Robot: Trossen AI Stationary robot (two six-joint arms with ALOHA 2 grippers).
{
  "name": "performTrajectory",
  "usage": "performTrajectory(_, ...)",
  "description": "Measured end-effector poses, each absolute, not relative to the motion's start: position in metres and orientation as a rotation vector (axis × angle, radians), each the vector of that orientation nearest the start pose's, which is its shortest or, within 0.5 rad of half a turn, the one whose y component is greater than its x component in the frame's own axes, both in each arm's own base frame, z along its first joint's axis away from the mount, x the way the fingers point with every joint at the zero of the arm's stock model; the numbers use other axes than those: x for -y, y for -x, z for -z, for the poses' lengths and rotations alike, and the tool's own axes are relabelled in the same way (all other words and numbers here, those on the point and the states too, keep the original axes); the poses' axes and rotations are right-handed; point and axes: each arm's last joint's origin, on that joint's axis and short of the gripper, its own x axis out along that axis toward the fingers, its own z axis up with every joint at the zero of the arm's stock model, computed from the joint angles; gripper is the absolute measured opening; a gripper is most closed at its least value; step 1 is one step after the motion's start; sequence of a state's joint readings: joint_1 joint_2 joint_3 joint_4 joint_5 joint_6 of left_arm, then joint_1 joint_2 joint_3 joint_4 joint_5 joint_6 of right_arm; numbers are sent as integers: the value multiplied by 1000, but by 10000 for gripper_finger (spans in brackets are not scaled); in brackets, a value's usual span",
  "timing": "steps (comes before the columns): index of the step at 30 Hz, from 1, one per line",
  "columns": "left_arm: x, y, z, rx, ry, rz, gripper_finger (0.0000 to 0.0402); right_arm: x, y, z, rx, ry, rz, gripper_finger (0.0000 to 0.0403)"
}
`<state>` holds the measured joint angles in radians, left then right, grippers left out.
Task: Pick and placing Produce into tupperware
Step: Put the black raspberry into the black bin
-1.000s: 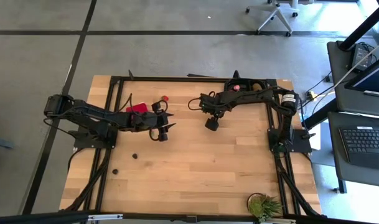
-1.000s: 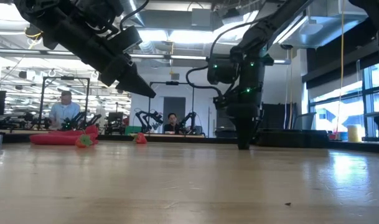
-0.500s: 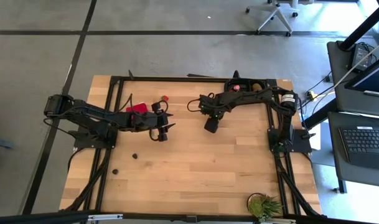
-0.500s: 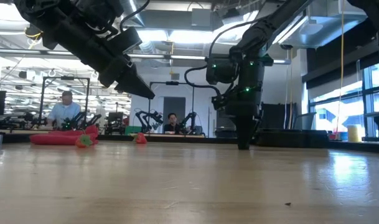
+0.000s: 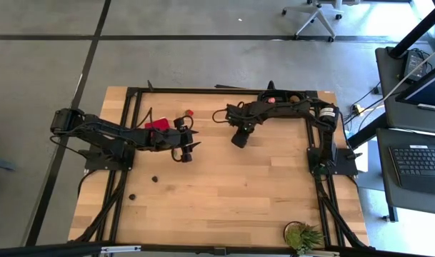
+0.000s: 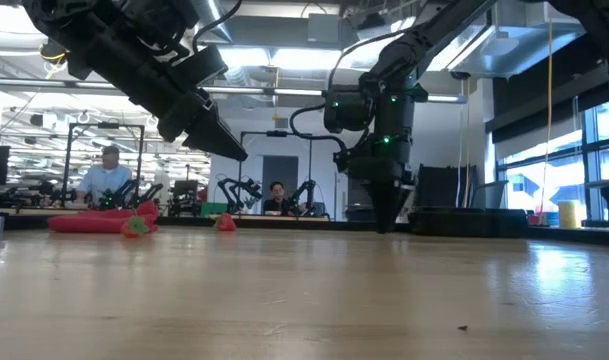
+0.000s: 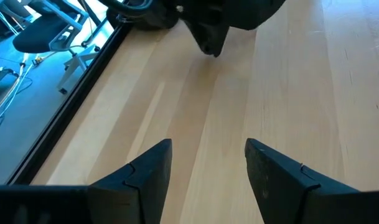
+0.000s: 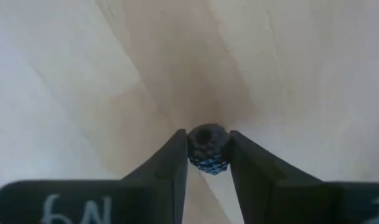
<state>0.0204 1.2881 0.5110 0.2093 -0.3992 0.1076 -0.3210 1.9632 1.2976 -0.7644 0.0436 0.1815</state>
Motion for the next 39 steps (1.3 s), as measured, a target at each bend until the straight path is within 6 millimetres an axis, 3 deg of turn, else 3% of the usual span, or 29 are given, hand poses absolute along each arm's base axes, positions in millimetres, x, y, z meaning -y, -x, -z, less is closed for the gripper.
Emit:
performTrajectory(7,-16,-242,-176,-598,-213,-377,196,117,-343,-156,-1441,-390,456,99)
performTrajectory(15,-16,-242,-176,-600,-213,-377,196,149,-335,-204,-1490,-405,556,102)
performTrajectory(19,-16,-241,-174,-617,-210,-377,196,175,-313,-235,-1540,-452,700,103)
performTrajectory(24,-16,-239,-172,-647,-198,-380,196,216,-270,-261,-1511,-643,919,103)
performTrajectory(32,-16,-239,-172,-648,-196,-380,196,274,-207,-265,-1371,-952,1229,107)
performTrajectory(39,-16,-239,-172,-647,-196,-380,196,296,-165,-258,-1343,-1116,1369,107)
